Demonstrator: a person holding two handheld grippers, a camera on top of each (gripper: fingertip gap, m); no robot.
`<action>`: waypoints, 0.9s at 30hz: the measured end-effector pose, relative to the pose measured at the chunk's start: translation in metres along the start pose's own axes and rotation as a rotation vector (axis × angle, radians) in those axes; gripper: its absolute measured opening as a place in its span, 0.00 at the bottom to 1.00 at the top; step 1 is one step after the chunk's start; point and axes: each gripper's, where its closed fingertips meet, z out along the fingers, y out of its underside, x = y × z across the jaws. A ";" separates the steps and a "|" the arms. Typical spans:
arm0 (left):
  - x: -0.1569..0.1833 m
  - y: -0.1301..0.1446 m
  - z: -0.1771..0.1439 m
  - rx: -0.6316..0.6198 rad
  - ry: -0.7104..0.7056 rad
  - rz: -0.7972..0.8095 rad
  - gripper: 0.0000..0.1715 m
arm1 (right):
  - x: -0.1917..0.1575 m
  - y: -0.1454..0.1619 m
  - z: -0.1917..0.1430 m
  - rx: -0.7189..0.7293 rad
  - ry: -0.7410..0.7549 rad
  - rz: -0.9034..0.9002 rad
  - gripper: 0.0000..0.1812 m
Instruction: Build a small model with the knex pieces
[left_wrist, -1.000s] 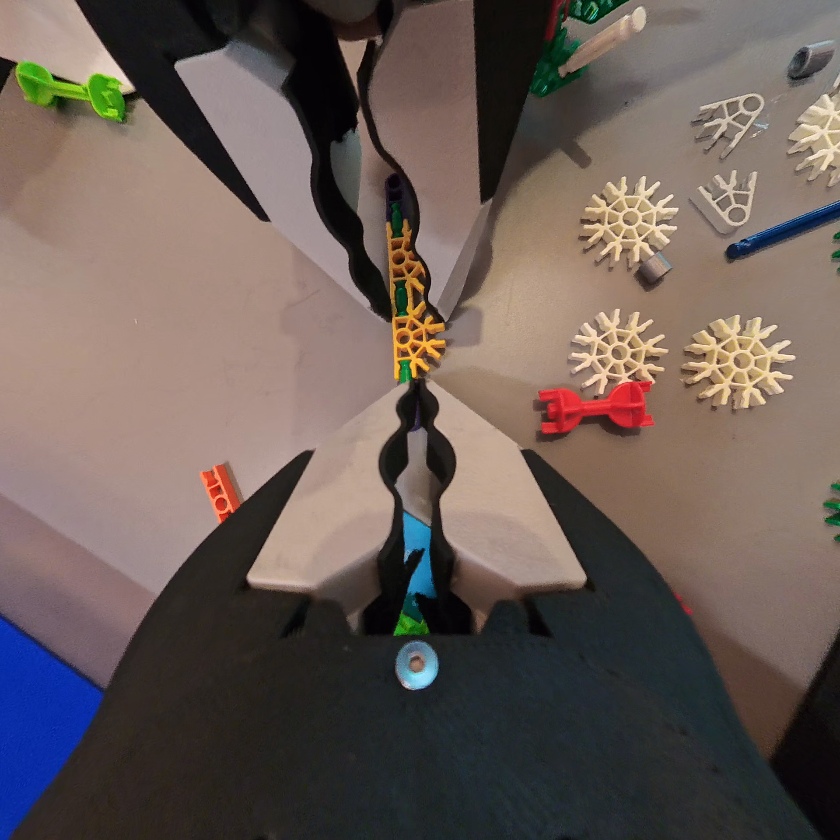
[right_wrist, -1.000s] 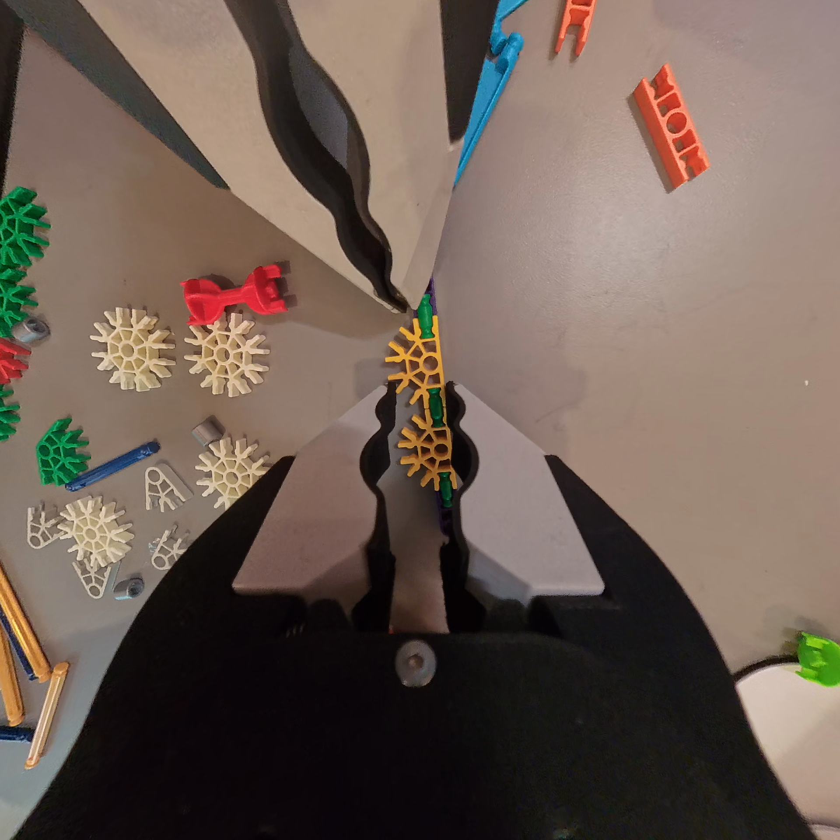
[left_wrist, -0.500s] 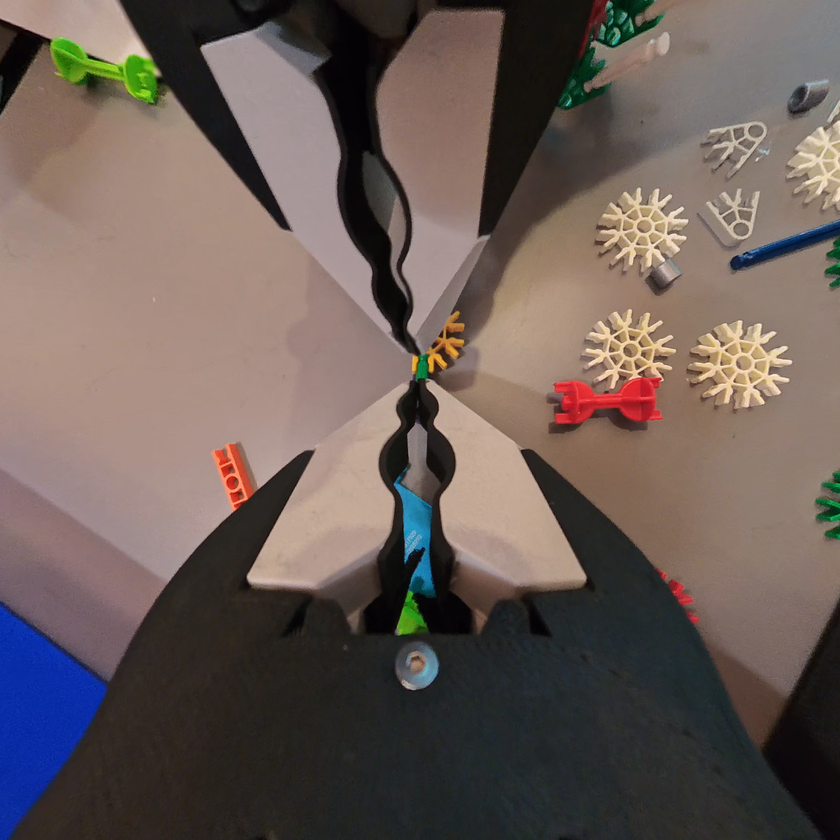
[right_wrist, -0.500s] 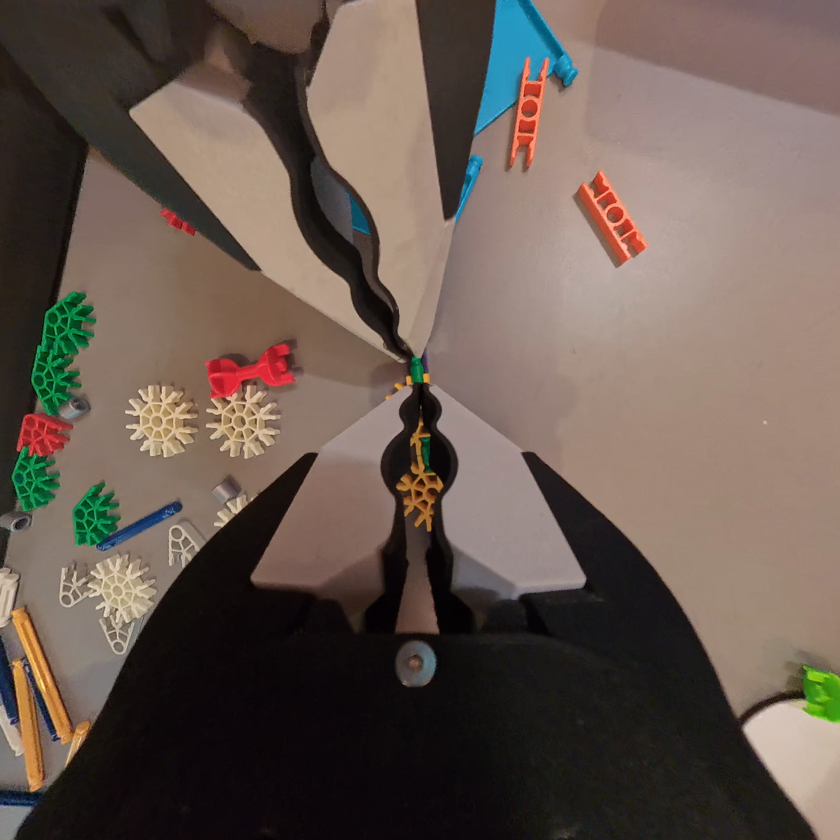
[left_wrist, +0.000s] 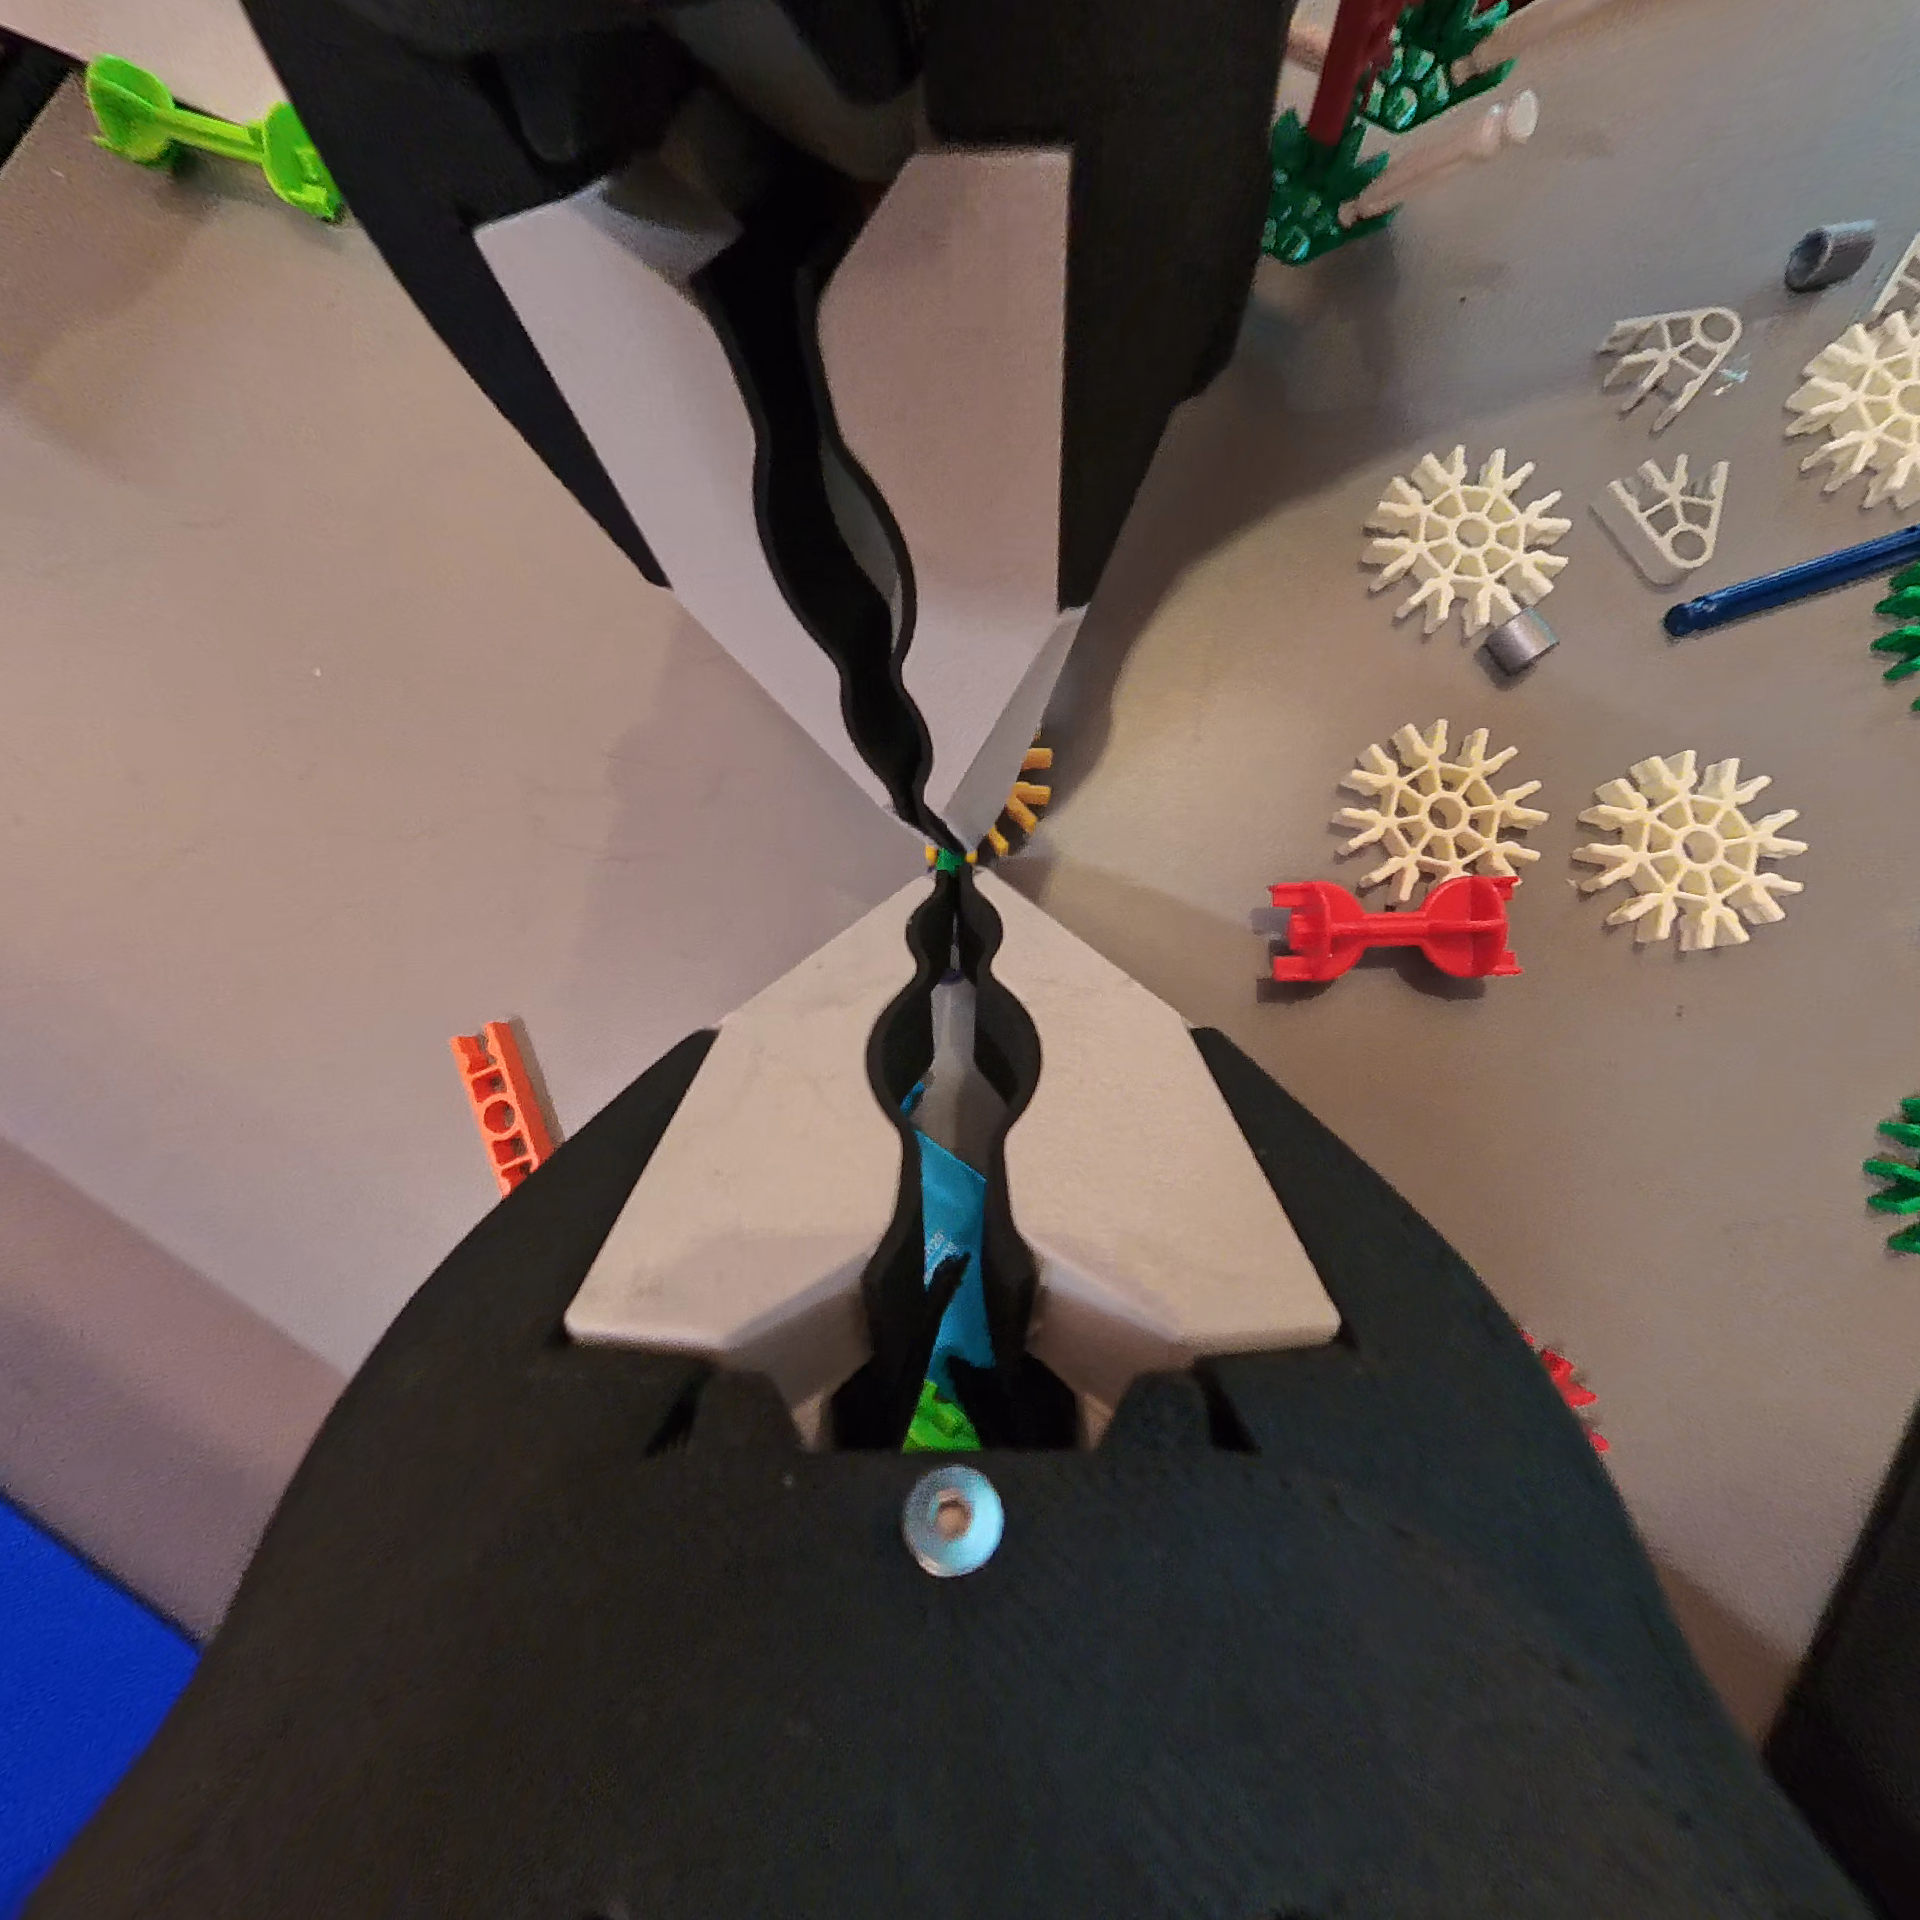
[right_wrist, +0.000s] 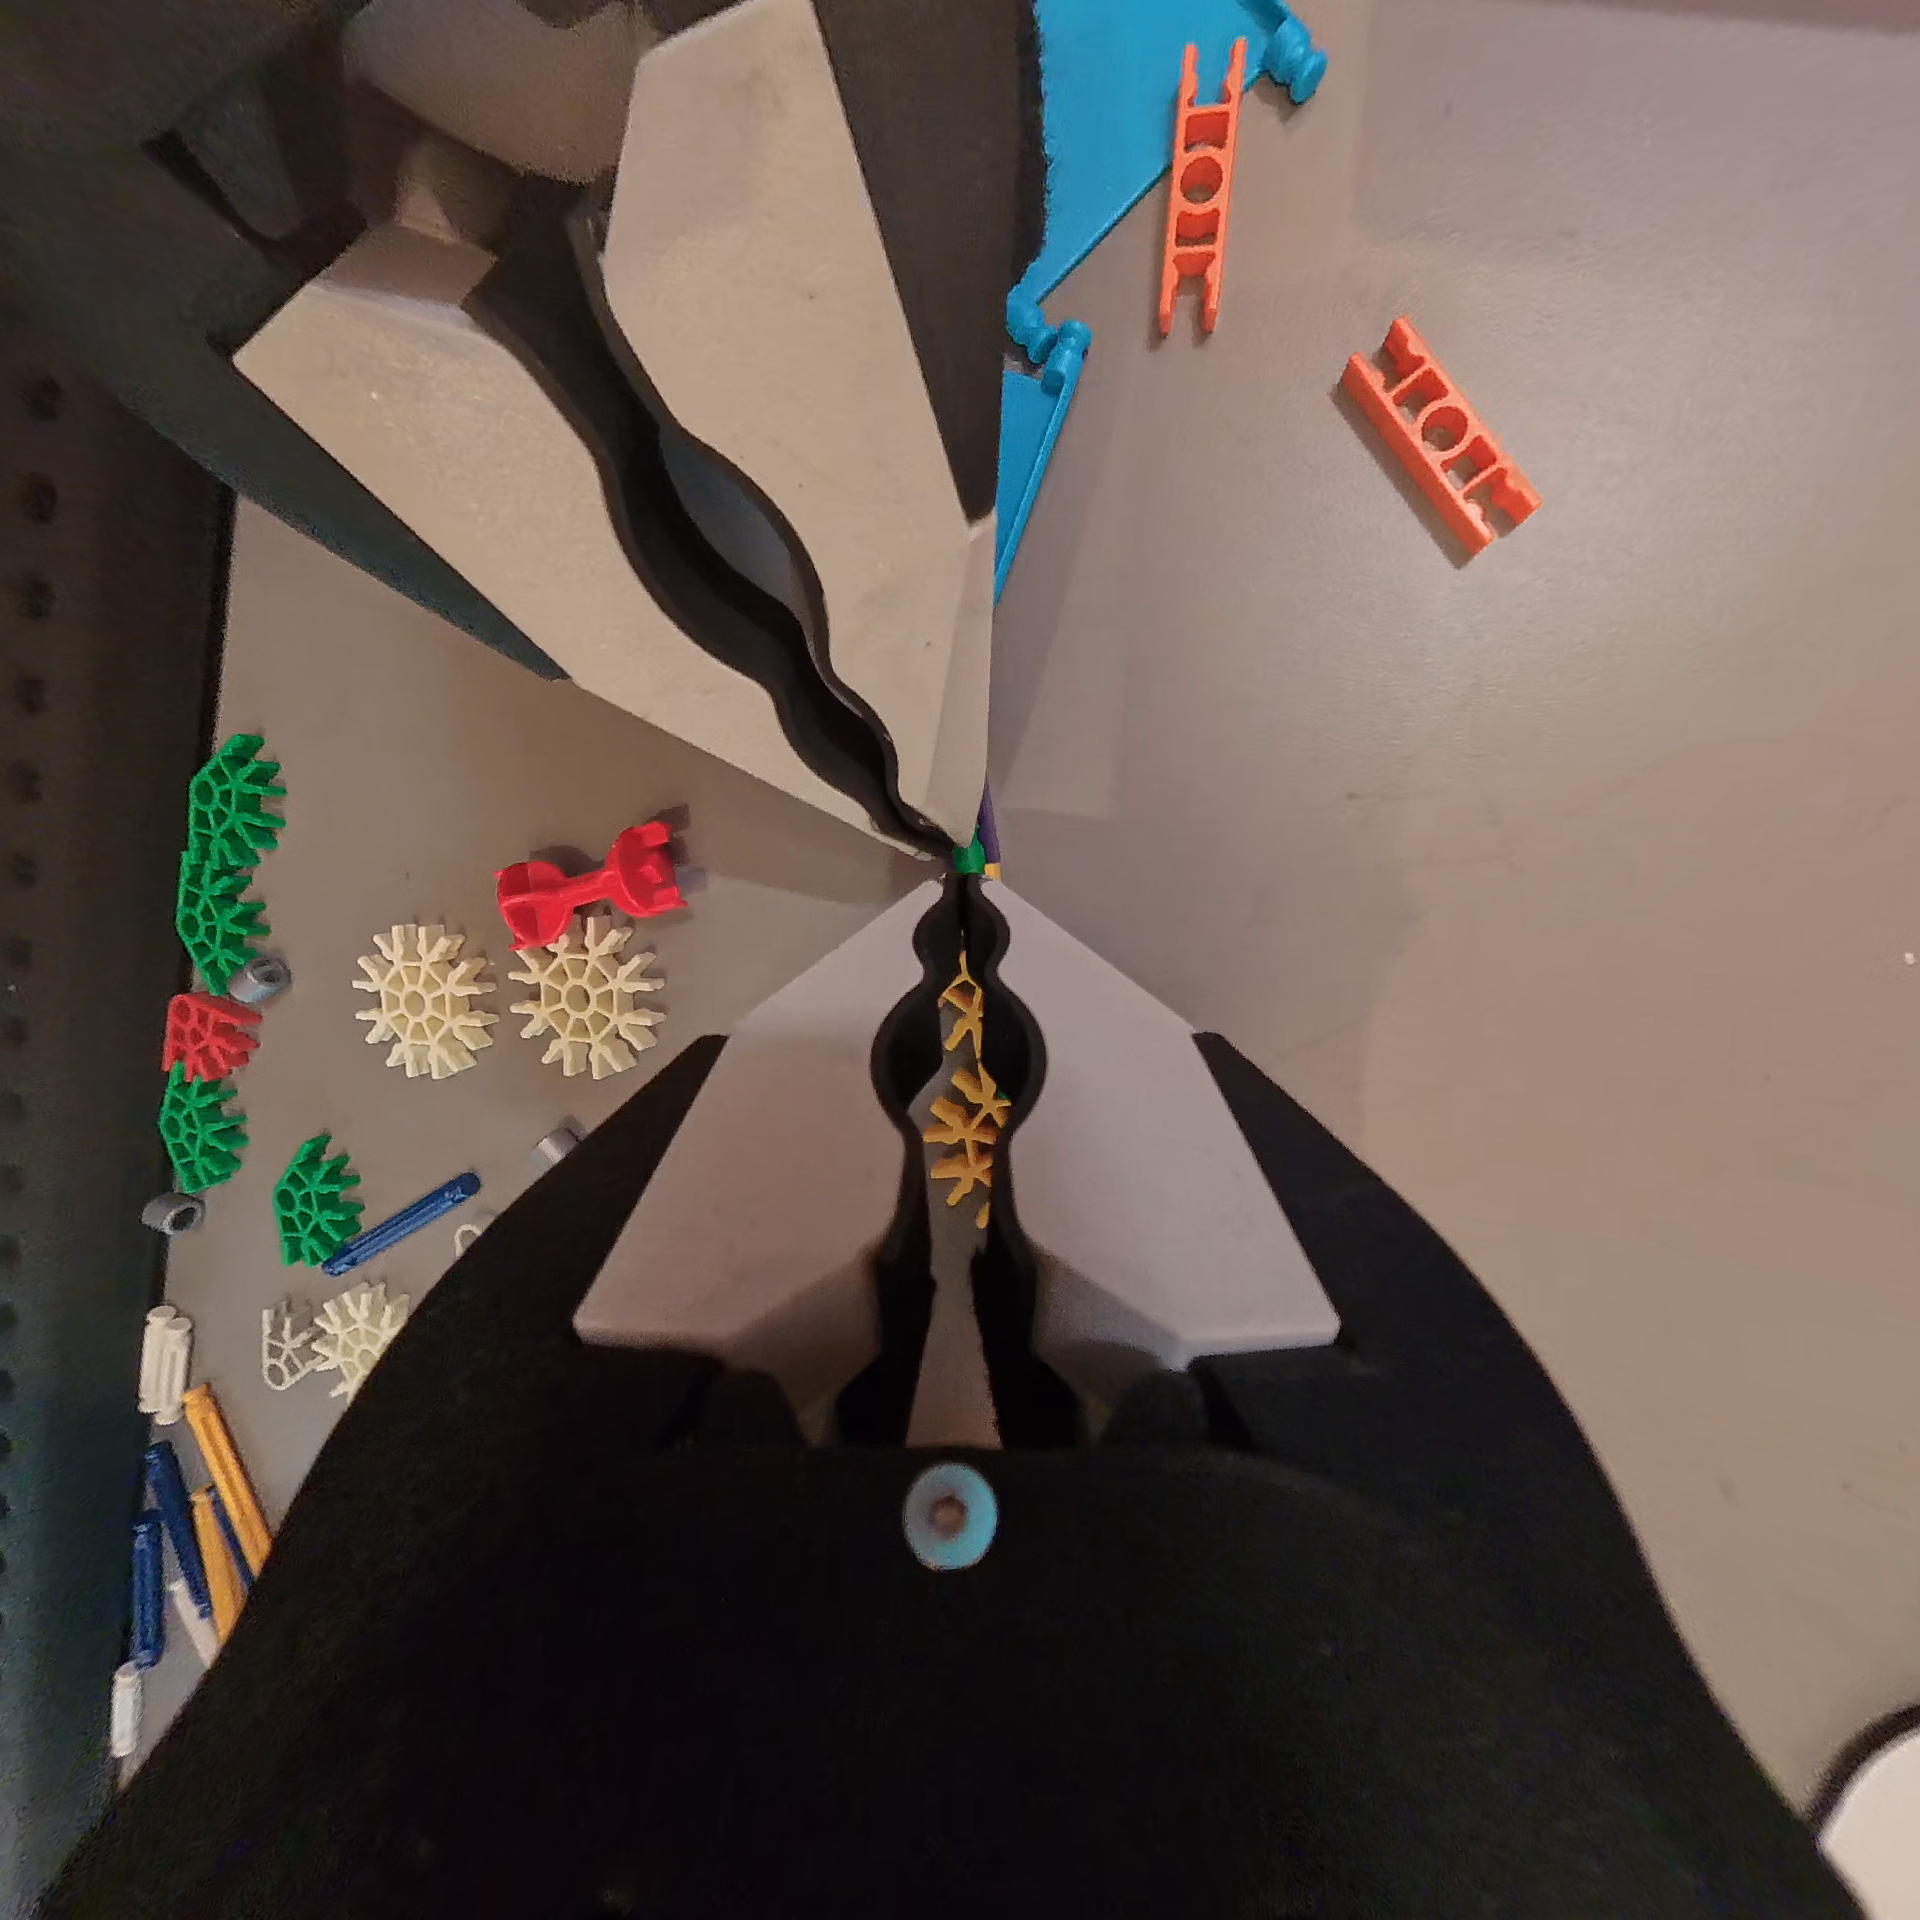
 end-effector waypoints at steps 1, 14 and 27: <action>-0.001 -0.001 0.000 0.003 0.000 -0.004 0.00 | 0.000 0.000 0.000 0.001 -0.009 0.013 0.00; -0.001 0.003 0.006 -0.015 -0.025 0.065 0.00 | 0.002 0.002 0.002 -0.068 -0.077 0.158 0.00; -0.008 0.005 -0.017 0.037 -0.007 -0.091 0.11 | 0.000 0.002 -0.007 -0.063 0.038 0.174 0.00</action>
